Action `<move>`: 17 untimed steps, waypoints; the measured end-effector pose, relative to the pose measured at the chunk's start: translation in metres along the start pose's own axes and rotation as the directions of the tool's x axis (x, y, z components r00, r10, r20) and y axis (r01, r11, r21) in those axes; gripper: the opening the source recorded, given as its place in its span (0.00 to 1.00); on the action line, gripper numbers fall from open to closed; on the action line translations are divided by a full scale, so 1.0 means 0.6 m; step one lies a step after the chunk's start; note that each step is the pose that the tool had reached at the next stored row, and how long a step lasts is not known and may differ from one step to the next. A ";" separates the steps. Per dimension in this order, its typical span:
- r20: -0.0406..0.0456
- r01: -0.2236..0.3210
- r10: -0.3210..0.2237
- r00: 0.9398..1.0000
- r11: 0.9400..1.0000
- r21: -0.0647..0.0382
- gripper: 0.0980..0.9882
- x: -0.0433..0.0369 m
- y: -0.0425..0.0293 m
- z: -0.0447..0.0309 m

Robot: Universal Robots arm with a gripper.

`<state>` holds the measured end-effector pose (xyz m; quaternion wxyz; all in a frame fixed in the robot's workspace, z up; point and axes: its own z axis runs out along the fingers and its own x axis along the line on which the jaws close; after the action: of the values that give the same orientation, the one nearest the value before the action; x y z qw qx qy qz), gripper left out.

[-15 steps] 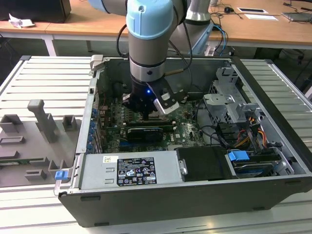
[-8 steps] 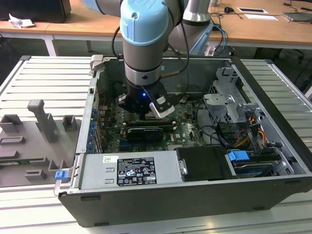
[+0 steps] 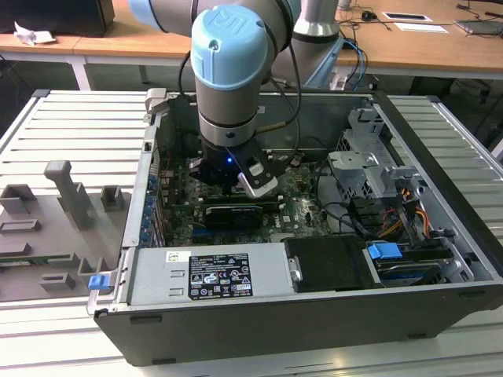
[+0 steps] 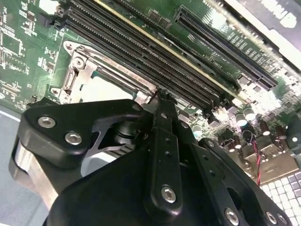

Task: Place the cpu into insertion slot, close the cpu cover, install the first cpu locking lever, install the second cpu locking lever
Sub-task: 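Install the second cpu locking lever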

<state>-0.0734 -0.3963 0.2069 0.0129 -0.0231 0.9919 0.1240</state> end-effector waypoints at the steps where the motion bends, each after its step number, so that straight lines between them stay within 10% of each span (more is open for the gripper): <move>1: 0.000 0.000 0.000 1.000 1.000 -0.005 0.01 0.000 0.000 0.002; 17: 0.003 -0.001 0.001 1.000 0.999 -0.051 0.01 0.012 -0.006 0.019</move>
<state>-0.0800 -0.3972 0.1949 0.0135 -0.0229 0.9884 0.1495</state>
